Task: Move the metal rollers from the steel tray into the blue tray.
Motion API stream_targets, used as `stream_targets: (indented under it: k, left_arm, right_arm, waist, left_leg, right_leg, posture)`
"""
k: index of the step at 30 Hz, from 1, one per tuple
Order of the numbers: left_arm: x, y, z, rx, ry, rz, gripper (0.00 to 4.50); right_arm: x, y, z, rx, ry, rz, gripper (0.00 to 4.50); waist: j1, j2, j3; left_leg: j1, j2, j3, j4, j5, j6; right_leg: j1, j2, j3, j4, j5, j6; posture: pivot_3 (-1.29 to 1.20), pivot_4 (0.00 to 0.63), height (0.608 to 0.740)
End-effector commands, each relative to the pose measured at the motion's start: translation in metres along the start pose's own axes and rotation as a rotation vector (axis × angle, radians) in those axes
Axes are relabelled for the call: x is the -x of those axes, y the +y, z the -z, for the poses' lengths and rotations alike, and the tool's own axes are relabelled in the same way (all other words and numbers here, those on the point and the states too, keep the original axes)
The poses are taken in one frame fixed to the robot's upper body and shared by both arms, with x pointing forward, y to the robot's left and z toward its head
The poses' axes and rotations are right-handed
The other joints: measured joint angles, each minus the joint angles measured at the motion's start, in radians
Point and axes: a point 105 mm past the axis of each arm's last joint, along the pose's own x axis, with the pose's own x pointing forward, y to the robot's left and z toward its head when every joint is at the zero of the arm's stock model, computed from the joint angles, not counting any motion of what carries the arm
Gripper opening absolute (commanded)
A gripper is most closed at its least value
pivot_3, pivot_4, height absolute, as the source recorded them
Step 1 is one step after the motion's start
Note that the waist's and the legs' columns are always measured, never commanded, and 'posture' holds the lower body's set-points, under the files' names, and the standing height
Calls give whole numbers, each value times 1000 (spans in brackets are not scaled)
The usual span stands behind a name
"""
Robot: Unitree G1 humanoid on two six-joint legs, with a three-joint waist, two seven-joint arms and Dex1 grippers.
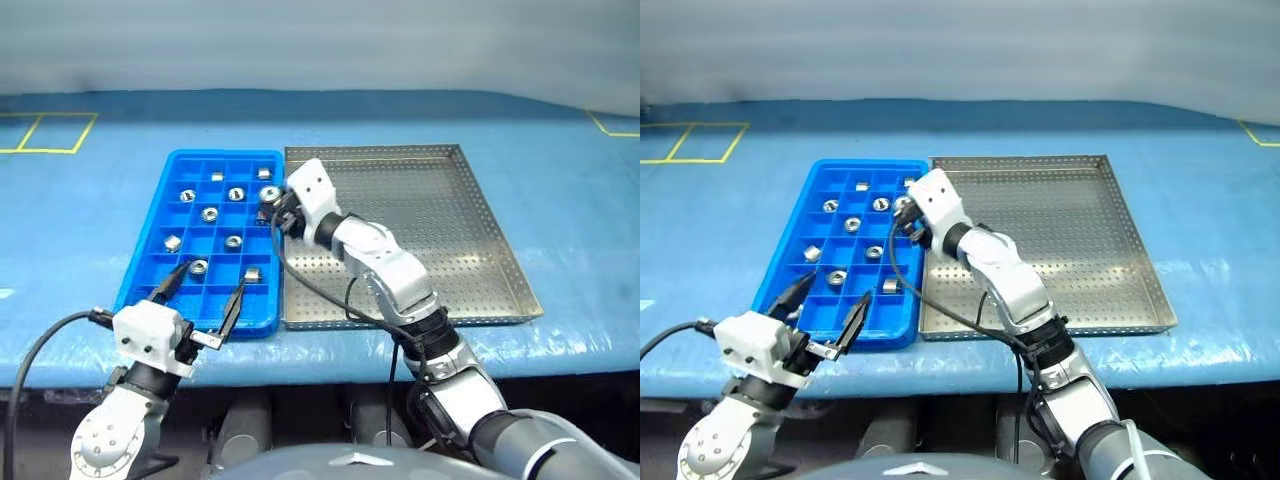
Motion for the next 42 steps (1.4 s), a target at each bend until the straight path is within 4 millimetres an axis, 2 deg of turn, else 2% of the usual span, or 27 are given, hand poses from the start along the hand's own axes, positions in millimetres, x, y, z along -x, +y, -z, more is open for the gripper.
stream_targets:
  k: [1,4,10,15,20,24,28,33,36,42]
  left_arm:
    - [11,-1,-16,-38,-66,-60,4500]
    - [22,-3,-10,-21,-54,-101,4500]
    - [31,-9,1,-15,-41,-127,4500]
    - [33,-18,8,13,-10,-68,4500]
    - [32,-19,10,20,-1,-28,4500]
    - [29,-19,9,24,-8,-2,4500]
    - [25,-20,10,24,-10,35,4500]
    - [15,-25,12,45,-2,122,4500]
    - [9,-27,13,47,-1,175,4500]
    - [6,-31,16,54,11,238,4500]
  right_arm:
    - [-5,30,-10,67,-47,-174,1714]
    - [-7,46,4,55,-1,-269,1714]
    - [-2,64,34,-12,104,-378,1714]
    - [4,68,52,-22,176,-413,1714]
    - [9,67,61,-33,224,-421,1714]
    - [12,64,63,-40,241,-403,3063]
    - [14,56,51,-66,183,-343,4363]
    - [25,39,34,-90,87,-270,4439]
    - [37,23,36,-112,79,-190,4439]
    - [56,9,44,-141,105,-103,4439]
  waist:
    - [13,-1,0]
    - [34,-1,1]
    - [72,-2,1]
    - [85,-2,0]
    - [89,-2,0]
    - [89,-2,0]
    - [88,-2,0]
    - [76,-2,0]
    - [61,-2,0]
    - [15,-2,-1]
  left_leg:
    - [0,0,0,0,0,0]
    - [-1,0,0,0,0,0]
    - [-11,0,0,1,0,-1]
    - [-13,0,0,0,0,0]
    - [-12,0,1,1,-1,-1]
    - [-12,0,1,2,-1,-1]
    - [-13,0,1,1,-1,-1]
    - [-13,0,1,2,-1,-1]
    - [-13,0,1,3,-1,-1]
    - [-12,0,2,2,-1,-1]
  right_leg:
    - [0,0,0,0,0,0]
    - [-1,-1,-1,-1,0,0]
    - [-10,-1,-2,0,0,0]
    - [-14,-1,-2,0,0,-1]
    - [-13,-1,-2,-1,-1,-1]
    - [-14,-2,-2,-1,-1,-1]
    - [-13,-2,-2,-1,-1,-1]
    - [-13,-2,-2,0,-1,0]
    - [-13,-1,-2,1,-1,0]
    - [-12,-1,-2,1,0,0]
  posture:
    - [309,150,740]
    - [338,150,740]
    - [359,150,740]
    - [347,150,740]
    - [321,150,740]
    - [289,150,740]
    - [247,150,740]
    - [178,150,740]
    - [134,150,740]
    - [87,150,740]
